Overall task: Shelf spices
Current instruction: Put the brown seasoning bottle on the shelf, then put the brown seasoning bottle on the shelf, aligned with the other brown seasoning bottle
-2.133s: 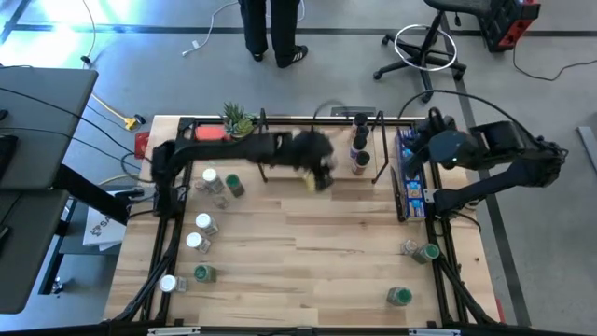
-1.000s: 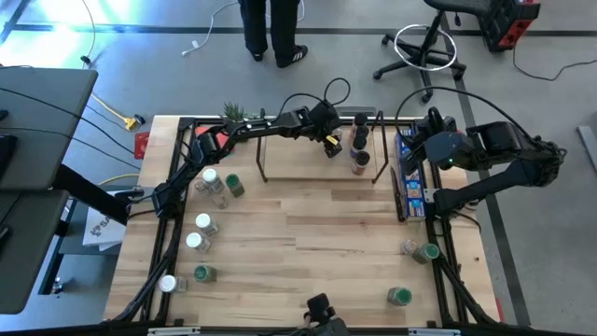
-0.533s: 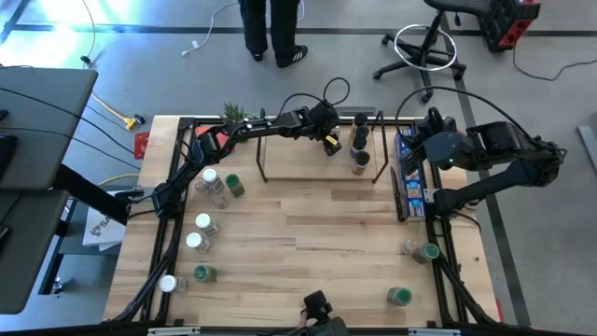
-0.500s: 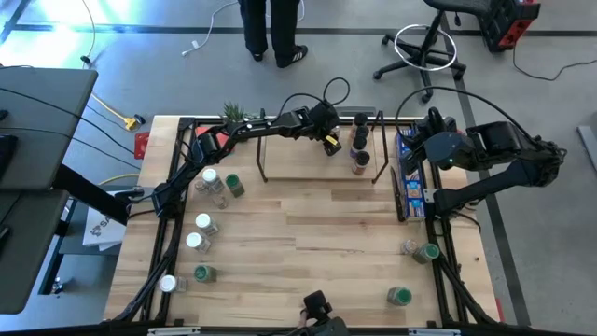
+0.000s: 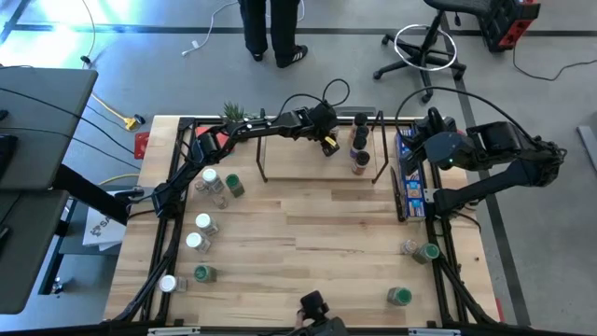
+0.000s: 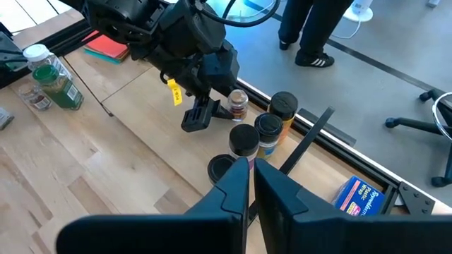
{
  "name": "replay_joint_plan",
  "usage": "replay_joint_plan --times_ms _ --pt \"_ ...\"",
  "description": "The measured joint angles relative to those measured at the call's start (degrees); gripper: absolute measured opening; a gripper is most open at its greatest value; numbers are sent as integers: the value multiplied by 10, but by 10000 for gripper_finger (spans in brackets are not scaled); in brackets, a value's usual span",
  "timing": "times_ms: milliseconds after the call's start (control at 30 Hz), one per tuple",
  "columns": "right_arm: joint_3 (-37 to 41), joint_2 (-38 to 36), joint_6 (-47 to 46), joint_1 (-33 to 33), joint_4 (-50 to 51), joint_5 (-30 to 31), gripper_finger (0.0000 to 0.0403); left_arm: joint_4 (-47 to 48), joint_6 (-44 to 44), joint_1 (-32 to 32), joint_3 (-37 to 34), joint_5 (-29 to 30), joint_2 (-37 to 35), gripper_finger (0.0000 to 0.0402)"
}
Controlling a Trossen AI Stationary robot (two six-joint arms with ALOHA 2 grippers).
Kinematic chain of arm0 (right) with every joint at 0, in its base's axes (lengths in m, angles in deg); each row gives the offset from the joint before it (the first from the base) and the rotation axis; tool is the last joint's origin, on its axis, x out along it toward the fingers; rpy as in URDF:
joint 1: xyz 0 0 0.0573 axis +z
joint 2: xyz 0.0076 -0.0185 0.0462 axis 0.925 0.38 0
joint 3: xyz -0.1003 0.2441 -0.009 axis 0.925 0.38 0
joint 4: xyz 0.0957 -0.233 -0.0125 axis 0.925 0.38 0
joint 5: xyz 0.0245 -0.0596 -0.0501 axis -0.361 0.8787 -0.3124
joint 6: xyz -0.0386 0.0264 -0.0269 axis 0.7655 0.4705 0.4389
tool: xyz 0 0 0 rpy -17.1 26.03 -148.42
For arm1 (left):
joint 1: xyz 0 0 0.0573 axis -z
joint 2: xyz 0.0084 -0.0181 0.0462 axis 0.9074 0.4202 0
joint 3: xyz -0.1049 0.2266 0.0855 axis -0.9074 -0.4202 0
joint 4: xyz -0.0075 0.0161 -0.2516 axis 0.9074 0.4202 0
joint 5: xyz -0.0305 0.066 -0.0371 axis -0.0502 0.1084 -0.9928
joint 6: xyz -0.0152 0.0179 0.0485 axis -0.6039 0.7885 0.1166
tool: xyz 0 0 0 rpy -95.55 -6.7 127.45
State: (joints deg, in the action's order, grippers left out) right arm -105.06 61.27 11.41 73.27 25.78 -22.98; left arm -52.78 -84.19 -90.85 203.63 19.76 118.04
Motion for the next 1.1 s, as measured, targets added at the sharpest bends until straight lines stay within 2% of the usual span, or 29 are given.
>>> replay_joint_plan --times_ms 233,400,467,667,733,867,1100 --pt "0 -15 -4 0 1 -45 20 40 9 0 0 -2 -24 214" --pt "0 -32 8 0 1 -115 60 81 9 2 0 9 -55 214" --pt "0 -32 29 0 2 -166 88 102 9 5 0 11 -73 214" --pt "12 19 82 17 15 -386 175 166 -4 32 0 34 -148 214" --pt "36 50 97 43 10 -436 195 185 -18 49 0 53 -175 214" --pt "118 101 49 94 3 -474 224 212 -55 95 0 81 -234 214" --pt "302 112 -55 125 -35 -586 271 224 -107 196 0 124 -297 214"
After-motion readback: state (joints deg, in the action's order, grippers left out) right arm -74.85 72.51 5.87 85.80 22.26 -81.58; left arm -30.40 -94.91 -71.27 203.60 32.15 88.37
